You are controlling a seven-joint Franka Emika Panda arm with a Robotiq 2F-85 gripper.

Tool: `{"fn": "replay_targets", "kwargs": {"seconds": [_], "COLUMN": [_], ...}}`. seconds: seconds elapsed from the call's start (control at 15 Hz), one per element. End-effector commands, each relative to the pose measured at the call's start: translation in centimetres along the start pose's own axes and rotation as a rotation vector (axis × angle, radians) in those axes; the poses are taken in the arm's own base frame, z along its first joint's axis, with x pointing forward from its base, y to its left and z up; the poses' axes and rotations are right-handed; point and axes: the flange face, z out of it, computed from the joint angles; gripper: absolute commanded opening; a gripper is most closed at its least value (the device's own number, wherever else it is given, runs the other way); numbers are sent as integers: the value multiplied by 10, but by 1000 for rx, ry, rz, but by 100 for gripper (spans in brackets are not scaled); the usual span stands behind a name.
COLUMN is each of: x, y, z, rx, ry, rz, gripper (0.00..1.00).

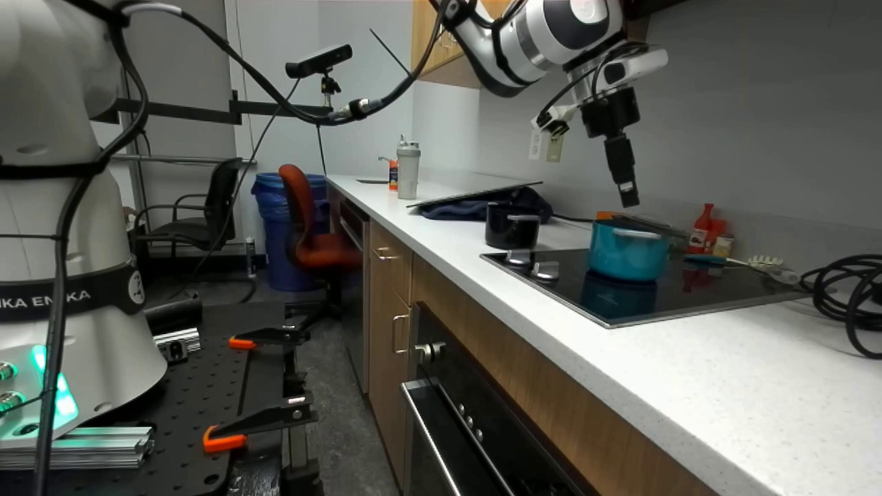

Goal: Transfer the lid from the black pot to the blue pot

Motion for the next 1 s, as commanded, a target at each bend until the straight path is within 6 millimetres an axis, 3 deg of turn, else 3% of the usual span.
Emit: {"fn": "replay_targets", "kwargs": {"seconds": [0.0, 0.47, 0.93], "x": [-7, -46, -111], "y": [-6, 2, 44], "z": [-18, -35, -54], "rx": [11, 15, -14], "ry": [-16, -38, -97], "rz": [-16, -71, -131], "gripper": [100, 100, 100]}}
